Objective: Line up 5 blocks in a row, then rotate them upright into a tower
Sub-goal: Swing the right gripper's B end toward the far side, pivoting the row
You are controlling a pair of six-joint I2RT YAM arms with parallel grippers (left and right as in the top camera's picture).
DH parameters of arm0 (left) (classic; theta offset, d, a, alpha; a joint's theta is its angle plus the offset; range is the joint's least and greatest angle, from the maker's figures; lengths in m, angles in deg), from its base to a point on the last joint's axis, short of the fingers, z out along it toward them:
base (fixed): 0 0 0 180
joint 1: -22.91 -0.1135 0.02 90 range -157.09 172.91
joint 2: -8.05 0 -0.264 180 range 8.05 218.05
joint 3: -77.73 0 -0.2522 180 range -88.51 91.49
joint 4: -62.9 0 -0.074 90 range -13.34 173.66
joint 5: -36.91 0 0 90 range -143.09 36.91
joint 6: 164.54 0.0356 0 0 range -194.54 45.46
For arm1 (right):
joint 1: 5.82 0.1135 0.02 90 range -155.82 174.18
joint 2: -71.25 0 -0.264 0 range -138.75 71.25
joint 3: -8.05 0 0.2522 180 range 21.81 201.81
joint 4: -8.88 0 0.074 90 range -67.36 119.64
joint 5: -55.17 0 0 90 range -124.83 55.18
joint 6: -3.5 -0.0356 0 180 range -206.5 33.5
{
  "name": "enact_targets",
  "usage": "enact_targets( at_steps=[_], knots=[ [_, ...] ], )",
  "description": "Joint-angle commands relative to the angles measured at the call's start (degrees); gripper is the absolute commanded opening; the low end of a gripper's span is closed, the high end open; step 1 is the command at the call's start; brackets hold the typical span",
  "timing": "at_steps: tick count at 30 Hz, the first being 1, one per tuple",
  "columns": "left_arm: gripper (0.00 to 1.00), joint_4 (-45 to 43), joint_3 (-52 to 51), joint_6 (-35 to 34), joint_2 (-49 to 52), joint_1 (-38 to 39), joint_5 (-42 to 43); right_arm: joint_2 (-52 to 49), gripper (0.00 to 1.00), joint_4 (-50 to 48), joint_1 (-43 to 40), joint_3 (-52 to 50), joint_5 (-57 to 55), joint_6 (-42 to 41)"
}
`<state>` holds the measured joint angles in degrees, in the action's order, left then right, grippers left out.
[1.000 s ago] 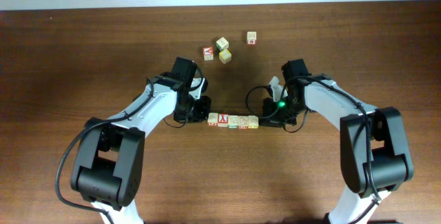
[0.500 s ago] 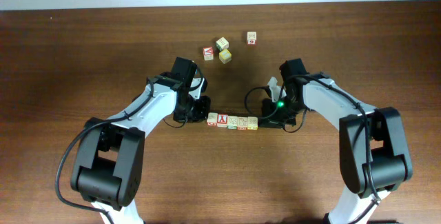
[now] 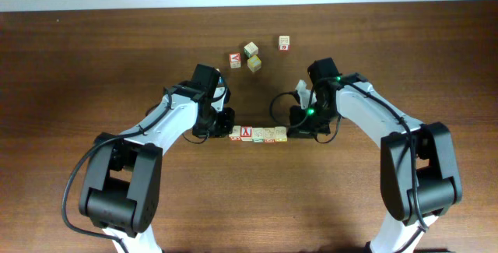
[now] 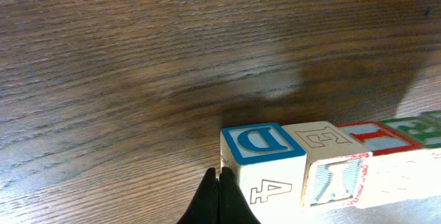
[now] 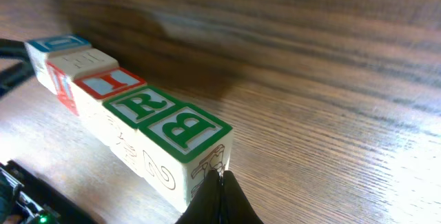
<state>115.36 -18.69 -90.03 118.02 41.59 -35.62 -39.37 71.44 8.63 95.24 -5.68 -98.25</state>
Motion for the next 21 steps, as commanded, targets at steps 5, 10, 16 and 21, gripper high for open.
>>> enact_targets(
  at_steps=[5, 10, 16, 21],
  knots=[
    [0.0, -0.28, -0.42, -0.35, -0.07, 0.83, 4.39, 1.44, 0.04, 0.83, 4.0, 4.79, 3.58, 0.74],
    [0.0, -0.28, -0.42, -0.35, -0.07, 0.83, 4.39, 1.44, 0.04, 2.05, 5.49, 6.97, 3.39, 0.74],
    [0.0, -0.28, -0.42, -0.35, -0.07, 0.83, 4.39, 1.44, 0.04, 3.76, 6.67, 9.42, 3.17, 0.76],
    [0.0, -0.28, -0.42, -0.35, -0.07, 0.83, 4.42, 1.44, 0.04, 3.74, 7.76, 9.9, 3.21, 0.72]
  ],
)
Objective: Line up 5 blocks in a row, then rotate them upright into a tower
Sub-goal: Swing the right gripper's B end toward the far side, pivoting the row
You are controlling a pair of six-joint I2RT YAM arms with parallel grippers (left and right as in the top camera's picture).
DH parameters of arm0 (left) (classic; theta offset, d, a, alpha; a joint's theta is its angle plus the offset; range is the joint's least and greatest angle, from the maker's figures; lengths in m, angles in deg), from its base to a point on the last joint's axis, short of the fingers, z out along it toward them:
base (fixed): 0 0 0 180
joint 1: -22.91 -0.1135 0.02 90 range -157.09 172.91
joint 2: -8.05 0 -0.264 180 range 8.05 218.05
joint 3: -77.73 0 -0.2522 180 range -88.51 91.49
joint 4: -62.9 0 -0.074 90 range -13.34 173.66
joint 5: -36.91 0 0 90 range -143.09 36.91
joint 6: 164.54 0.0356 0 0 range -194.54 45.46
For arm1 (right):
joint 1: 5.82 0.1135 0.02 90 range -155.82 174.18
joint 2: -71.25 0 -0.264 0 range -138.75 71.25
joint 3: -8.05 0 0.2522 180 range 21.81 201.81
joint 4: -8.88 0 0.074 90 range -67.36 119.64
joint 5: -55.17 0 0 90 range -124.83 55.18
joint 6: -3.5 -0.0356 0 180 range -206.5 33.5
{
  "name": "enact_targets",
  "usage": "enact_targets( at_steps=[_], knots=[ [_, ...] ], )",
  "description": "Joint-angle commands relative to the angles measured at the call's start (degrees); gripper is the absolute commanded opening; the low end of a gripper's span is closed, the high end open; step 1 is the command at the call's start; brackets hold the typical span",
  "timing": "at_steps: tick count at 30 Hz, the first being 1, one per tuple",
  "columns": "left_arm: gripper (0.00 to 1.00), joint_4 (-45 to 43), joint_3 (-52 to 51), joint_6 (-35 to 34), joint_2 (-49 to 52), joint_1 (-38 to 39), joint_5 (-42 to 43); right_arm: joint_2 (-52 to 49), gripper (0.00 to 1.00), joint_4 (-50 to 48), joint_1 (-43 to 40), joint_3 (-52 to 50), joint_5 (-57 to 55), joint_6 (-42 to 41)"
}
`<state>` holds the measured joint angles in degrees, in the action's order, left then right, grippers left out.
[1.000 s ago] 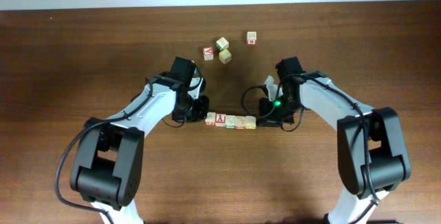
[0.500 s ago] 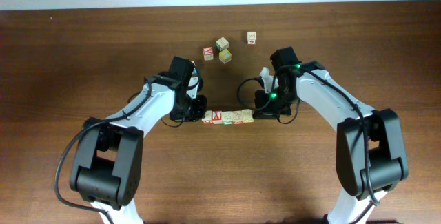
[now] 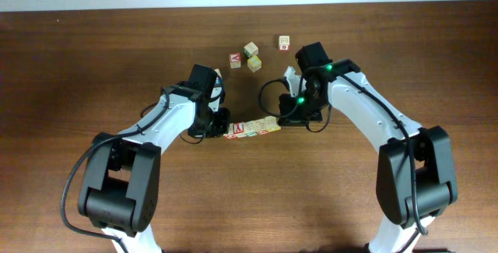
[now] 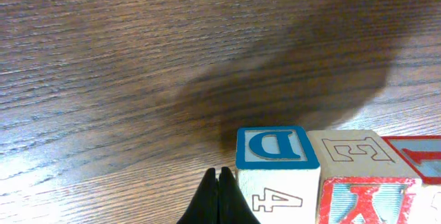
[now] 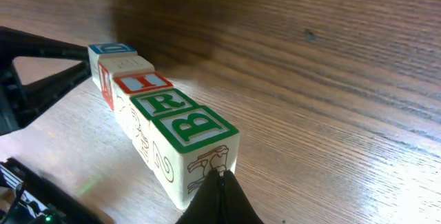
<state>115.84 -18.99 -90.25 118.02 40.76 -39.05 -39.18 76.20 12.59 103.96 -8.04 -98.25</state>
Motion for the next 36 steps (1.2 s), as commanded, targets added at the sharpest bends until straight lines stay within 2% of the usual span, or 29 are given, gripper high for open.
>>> enact_targets(
  at_steps=[1, 36],
  knots=[
    [0.0, -0.76, -0.11, -0.13, -0.04, 1.66, 7.82, 1.25, 0.04, -1.03, 4.07, 1.18, 5.55, 0.72],
    [0.0, -0.76, -0.11, -0.13, -0.04, 1.66, 7.85, 1.25, 0.04, -0.42, 7.89, 5.44, 5.99, -0.37]
  ],
)
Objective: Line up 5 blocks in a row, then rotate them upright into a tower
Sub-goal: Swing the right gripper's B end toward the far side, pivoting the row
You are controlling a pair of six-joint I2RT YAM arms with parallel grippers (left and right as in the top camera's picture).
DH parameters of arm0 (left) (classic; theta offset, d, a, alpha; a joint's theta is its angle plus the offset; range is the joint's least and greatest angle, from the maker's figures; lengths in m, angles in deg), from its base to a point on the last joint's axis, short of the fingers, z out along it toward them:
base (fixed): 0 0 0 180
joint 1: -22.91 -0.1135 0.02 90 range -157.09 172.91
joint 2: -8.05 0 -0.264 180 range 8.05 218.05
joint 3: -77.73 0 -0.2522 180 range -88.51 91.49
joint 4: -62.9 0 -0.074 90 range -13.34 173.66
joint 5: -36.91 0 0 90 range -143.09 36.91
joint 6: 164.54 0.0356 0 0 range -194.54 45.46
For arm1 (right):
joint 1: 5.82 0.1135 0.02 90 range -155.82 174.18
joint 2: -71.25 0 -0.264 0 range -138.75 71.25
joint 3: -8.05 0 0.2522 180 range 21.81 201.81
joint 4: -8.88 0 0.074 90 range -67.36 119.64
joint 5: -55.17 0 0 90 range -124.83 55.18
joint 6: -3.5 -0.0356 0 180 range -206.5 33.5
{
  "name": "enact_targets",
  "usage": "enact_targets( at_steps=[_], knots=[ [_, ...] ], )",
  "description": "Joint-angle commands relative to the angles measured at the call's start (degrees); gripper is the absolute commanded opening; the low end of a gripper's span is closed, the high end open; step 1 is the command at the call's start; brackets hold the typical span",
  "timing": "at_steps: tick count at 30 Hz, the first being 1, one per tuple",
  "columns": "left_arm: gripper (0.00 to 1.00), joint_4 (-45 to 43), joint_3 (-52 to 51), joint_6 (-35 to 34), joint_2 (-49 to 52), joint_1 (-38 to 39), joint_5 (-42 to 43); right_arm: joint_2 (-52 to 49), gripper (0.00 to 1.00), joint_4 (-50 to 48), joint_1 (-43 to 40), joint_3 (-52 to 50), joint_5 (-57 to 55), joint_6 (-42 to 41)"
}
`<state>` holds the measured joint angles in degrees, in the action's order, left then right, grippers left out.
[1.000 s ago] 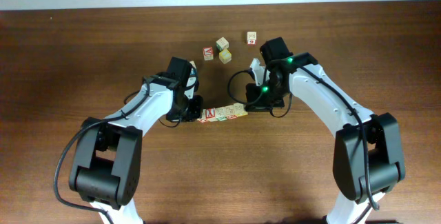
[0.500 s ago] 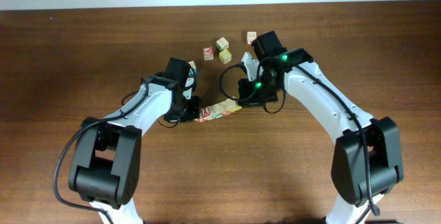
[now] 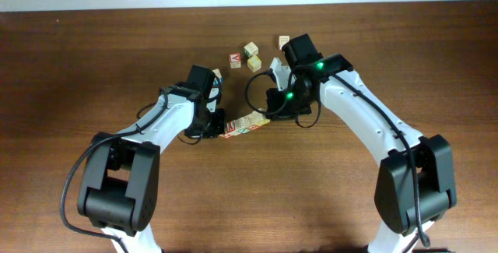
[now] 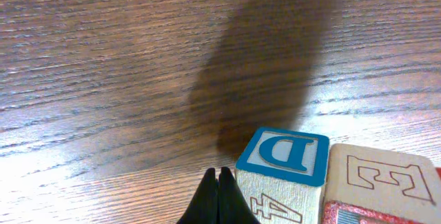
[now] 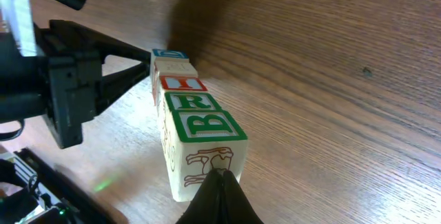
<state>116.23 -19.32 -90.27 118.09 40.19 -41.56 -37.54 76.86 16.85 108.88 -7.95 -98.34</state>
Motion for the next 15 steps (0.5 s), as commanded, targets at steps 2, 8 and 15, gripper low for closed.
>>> enact_targets(
  at_steps=[2, 8, 15],
  knots=[
    [0.0, -1.16, 0.22, -0.11, -0.13, 2.23, 10.36, -0.39, 0.04, -1.03, 3.65, 0.66, 5.92, -0.31],
    [0.0, -1.16, 0.22, -0.11, -0.11, 2.23, 10.36, -0.39, 0.04, -1.07, 3.69, 0.66, 5.92, -0.7],
    [0.0, -1.16, 0.22, -0.11, -0.13, 2.23, 10.36, -0.39, 0.04, -1.88, 4.68, 0.66, 5.86, -1.81]
  ],
)
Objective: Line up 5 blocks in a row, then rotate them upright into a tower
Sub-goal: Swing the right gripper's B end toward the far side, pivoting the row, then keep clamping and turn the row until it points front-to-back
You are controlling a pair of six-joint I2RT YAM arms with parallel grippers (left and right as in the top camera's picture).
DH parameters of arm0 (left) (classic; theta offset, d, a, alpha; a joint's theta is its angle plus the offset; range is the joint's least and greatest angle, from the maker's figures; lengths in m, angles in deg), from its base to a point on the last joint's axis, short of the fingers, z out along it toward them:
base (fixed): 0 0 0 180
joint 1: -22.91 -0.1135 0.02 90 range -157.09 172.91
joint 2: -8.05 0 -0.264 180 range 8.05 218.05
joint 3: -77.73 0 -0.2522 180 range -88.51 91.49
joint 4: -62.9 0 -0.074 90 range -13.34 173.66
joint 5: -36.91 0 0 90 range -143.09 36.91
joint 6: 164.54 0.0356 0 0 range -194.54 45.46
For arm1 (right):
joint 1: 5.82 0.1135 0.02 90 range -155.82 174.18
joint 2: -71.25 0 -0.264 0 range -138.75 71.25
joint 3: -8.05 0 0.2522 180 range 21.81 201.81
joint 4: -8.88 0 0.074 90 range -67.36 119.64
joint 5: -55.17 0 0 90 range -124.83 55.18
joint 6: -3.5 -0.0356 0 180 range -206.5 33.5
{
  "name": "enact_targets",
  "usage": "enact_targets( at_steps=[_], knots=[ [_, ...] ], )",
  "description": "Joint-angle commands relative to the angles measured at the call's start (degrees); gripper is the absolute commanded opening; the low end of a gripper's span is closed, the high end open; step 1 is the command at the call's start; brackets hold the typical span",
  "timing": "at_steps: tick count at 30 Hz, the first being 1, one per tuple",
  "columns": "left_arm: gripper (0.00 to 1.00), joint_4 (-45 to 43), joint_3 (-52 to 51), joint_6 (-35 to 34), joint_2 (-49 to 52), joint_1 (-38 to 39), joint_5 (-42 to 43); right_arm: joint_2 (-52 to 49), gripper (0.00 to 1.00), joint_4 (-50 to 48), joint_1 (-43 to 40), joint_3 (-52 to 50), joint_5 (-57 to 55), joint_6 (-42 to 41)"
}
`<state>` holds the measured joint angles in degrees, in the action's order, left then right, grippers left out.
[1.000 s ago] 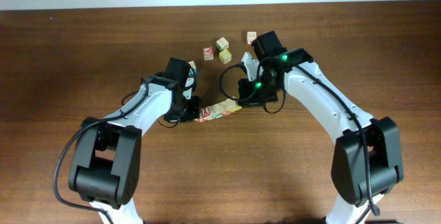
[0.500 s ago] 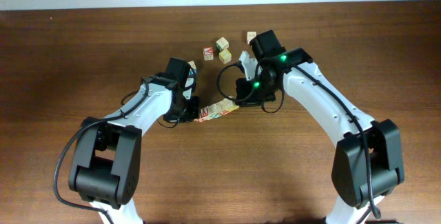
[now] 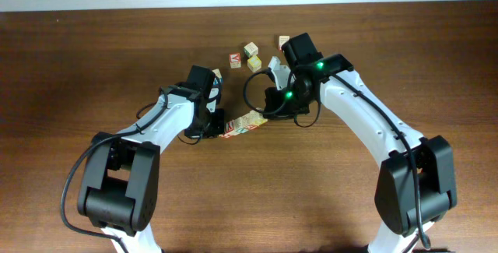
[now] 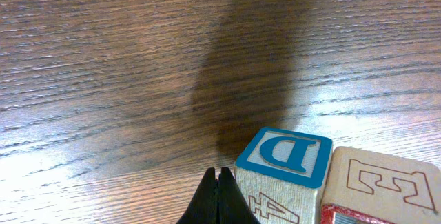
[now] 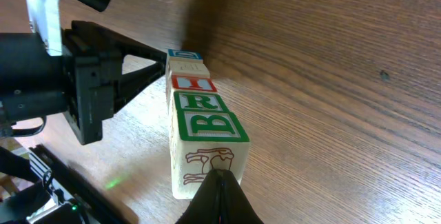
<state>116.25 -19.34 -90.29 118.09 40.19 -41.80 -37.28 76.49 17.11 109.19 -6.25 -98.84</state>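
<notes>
A row of five lettered blocks point(image 3: 245, 123) lies slanted on the table, its right end farther back. My left gripper point(image 4: 219, 176) is shut, tips against the near-left corner of the blue D block point(image 4: 289, 154), with the E block point(image 4: 382, 182) beside it. My right gripper point(image 5: 219, 176) is shut, tips pressed on the end face of the green B block point(image 5: 210, 127). Behind B come the R block point(image 5: 198, 103) and the red I block point(image 5: 193, 83). The left gripper point(image 5: 148, 69) shows at the row's far end.
Loose blocks sit at the back of the table: a red one point(image 3: 235, 59), two pale ones point(image 3: 250, 49) point(image 3: 254, 63), and one point(image 3: 282, 41) partly behind the right arm. The wooden table point(image 3: 93, 66) spreads wide on all sides.
The right gripper has shifted slightly left with the B end, and the row has turned a little further counterclockwise. The left gripper stays at the D block.
The row first lay level, left to right, between my two shut grippers. Then its right end stood a little farther back, with the right gripper behind it. Later the slant was steeper, and now it is steeper still, with the D end almost in place.
</notes>
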Motion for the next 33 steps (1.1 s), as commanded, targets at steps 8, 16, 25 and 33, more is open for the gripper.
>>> enact_targets(
  at_steps=[8, 16, 25, 33],
  knots=[
    [0.0, -1.18, 0.24, -0.11, -0.13, 2.23, 10.6, -0.66, 0.04, -1.99, 4.55, 0.35, 4.2, -1.77],
    [0.0, -1.18, 0.24, -0.11, -0.13, 2.23, 10.6, -0.66, 0.04, -2.71, 4.98, 0.35, 4.17, -2.27],
    [0.0, -1.18, 0.24, -0.11, -0.13, 2.23, 10.6, -0.68, 0.04, -3.74, 4.98, 0.35, 3.93, -3.21],
    [0.0, -1.18, 0.24, -0.09, -0.13, 1.29, 10.36, -0.68, 0.04, -4.04, 4.98, 0.35, 3.76, -3.37]
  ],
)
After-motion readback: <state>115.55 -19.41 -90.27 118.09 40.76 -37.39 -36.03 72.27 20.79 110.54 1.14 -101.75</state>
